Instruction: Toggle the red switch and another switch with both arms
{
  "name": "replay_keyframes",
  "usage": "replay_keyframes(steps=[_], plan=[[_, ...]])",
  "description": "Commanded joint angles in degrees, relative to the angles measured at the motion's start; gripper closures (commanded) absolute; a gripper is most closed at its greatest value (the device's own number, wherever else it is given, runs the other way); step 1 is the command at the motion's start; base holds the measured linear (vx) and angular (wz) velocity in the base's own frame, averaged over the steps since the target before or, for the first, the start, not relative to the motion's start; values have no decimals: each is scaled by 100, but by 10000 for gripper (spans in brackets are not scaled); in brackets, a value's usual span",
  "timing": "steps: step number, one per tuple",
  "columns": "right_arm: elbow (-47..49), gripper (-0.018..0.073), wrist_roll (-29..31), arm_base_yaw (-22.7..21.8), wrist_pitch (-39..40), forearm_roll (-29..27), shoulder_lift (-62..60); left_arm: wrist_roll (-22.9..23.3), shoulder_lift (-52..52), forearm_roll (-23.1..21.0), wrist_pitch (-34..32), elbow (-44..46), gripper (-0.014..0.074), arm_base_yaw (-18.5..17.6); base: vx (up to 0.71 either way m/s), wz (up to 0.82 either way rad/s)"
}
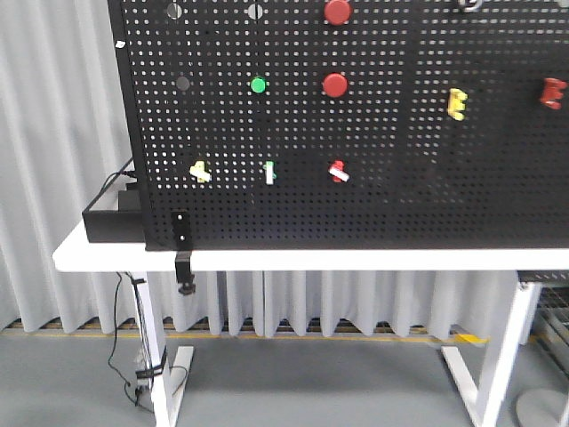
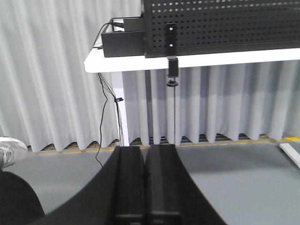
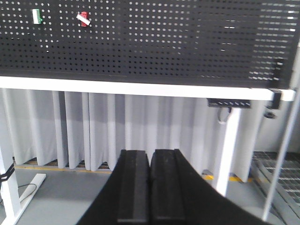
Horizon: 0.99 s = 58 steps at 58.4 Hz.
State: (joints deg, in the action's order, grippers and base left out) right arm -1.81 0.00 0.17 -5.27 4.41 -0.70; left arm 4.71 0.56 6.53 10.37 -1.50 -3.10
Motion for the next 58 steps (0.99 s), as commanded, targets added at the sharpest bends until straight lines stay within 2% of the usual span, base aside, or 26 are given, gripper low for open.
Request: replay_keyframes(steps=[1,58], plan=[[-29,566,0,-34,465,26,-58,39,55,-25,-463,-112,594,5,35,8],[-29,566,0,-34,465,26,-58,39,55,-25,-463,-112,594,5,31,-1]])
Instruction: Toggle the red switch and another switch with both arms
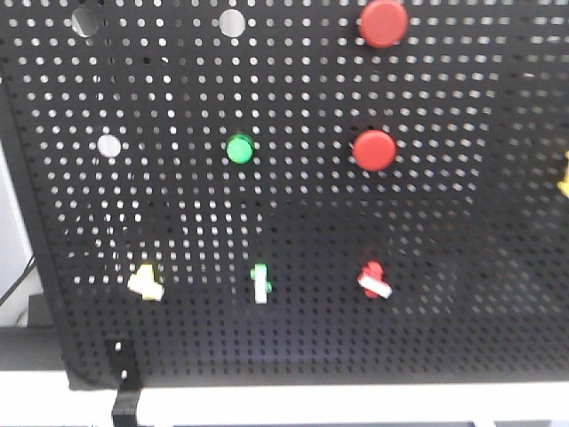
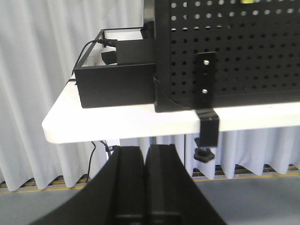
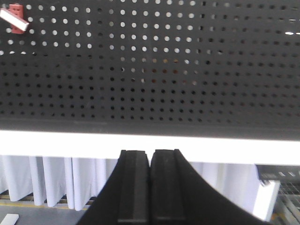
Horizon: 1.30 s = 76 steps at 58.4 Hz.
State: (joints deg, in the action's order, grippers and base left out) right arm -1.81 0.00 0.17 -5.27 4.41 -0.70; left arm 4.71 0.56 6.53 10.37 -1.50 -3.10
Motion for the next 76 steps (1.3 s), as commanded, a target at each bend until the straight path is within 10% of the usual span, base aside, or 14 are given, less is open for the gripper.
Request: replay_keyframes(steps=[1,76], plan=[[-29,566,0,-34,465,26,-58,39,55,-25,-463,-112,594,5,19,6],[-29,566,0,-34,465,32,-58,42,55,-25,-625,-71,594,5,4,1]])
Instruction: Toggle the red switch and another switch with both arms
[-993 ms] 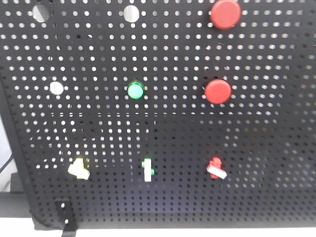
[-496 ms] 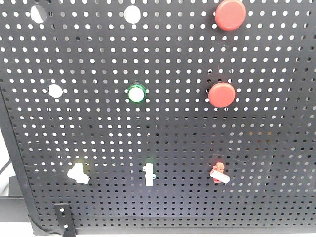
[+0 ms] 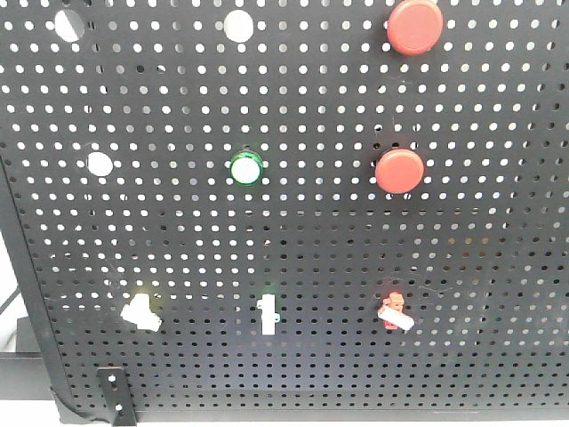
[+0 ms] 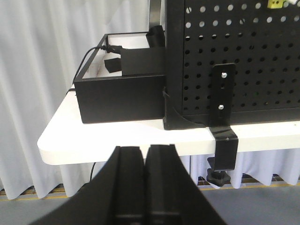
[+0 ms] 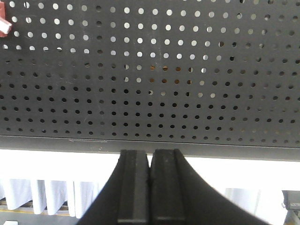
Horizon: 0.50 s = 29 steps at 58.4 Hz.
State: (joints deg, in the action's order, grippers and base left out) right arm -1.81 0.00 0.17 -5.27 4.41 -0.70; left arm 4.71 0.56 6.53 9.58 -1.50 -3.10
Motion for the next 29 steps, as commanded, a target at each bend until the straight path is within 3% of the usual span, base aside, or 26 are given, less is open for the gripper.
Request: replay_keyframes(steps=[1,13,24,29], plan=[[-29,566,0,-34,472,38,-58,36,55,-19,-547,-71,594,5,0,0],[-29,566,0,-34,983,42,-58,42,55,-25,-901,-71,594,5,0,0],[293,566,-189,-28,1413,26,-53,196,55,-531,-2577,263,594,5,0,0],[841,566,-277,-28,1308,26,44,190,15,-525,-2635,754,594,5,0,0]])
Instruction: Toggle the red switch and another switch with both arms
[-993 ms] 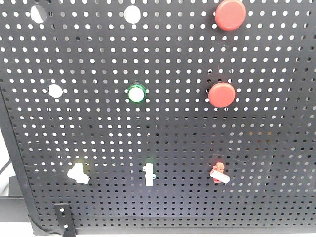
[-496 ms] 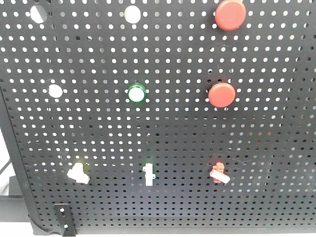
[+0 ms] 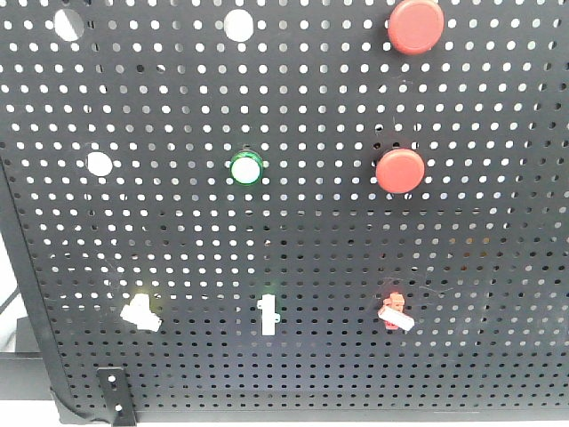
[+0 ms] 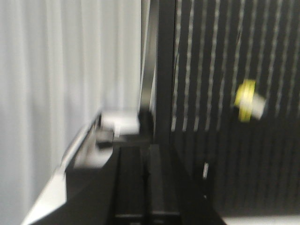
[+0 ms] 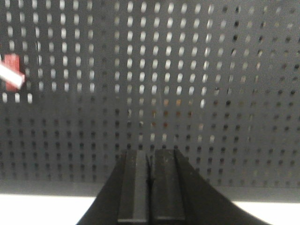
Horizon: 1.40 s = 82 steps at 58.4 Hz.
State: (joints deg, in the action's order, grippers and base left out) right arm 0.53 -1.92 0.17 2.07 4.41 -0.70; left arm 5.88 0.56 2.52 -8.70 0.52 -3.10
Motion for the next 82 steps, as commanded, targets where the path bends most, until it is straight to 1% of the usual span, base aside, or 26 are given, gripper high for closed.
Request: replay_keyframes(steps=[1,8,13,19,28,40,43,48,54,58,63,66,69,74,82], plan=[[773,566,-82,-28,515,26,106,73,-8,-120,-784,649,594,5,0,0],[1696,566,-82,-28,143,33,652,56,-376,-108,-524,1504,594,5,0,0],[2260,566,-75,-28,28,37,1167,56,-823,10,-315,2163,594,5,0,0],[2630,566,-63,-28,35,70,1775,56,-1390,92,-138,2630,594,5,0,0],[2687,566,-63,-28,75,65,2450,56,-1959,92,-72,2682,594,5,0,0],[2687,566,-63,-28,75,65,2917,56,-2587,92,716,2682,594,5,0,0],[2687,566,-69,-28,88,44,2972,56,-2760,92,826,2682,594,5,0,0],[2687,566,-69,-28,131,40,3006,56,-3021,83,672,2682,594,-9,0,0],[2687,566,-69,-28,195,40,3011,-10,-3315,195,135,2682,594,-177,0,0],[2687,566,-69,-28,215,34,3011,-140,-3519,545,-221,2687,594,-393,0,0],[2687,566,-69,-28,215,28,3011,-89,-3818,1067,-655,2716,594,-744,0,0],[2687,566,-69,-28,215,28,3011,-67,-4021,1299,-851,2763,594,-987,0,0],[2687,566,-69,-28,215,28,3011,-67,-4254,1417,-951,2838,594,-1180,0,0],[2687,566,-75,-28,215,29,3011,-51,-4651,1427,-974,3074,594,-1429,0,0],[2687,566,-86,-28,215,29,3011,48,-5261,1427,-1088,3455,594,-1596,0,0]])
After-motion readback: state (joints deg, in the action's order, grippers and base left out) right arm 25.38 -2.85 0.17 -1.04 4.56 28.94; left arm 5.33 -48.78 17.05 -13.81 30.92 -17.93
